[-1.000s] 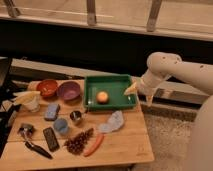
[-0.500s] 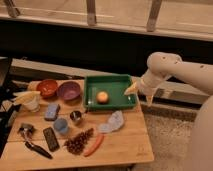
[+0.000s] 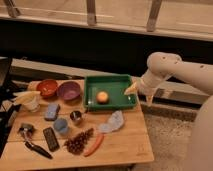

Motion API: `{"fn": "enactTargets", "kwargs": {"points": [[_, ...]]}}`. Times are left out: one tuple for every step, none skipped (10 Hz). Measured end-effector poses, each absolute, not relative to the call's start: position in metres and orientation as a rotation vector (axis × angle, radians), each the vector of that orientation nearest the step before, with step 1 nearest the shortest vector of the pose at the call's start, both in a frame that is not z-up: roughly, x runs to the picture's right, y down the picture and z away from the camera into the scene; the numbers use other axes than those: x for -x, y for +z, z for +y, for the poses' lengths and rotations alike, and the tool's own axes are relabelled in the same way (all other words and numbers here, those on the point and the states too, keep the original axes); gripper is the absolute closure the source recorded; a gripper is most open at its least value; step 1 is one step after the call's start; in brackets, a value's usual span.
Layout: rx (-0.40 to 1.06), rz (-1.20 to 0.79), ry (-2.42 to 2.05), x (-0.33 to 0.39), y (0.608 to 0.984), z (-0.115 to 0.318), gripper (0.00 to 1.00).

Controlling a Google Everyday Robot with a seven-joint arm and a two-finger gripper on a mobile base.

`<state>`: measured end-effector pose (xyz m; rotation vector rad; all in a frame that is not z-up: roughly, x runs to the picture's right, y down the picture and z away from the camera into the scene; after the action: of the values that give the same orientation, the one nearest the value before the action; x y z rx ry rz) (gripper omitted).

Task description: Place apple in red bowl

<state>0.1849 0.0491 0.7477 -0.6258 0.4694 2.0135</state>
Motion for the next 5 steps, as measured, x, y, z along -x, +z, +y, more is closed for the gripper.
{"fn": "enactTargets", "kwargs": {"points": [[0.626, 0.469, 2.013, -0.185, 0.748, 0.049, 0.2], [0.627, 0.468, 2.015, -0.185, 0.748, 0.049, 0.2], [0.631, 0.462, 2.012, -0.187, 0.747, 0.048, 0.2], [0.624, 0.46, 1.998, -0.189, 0.747, 0.045, 0.2], [0.62, 0.448, 1.964, -0.183, 0.752, 0.038, 0.2]]}}
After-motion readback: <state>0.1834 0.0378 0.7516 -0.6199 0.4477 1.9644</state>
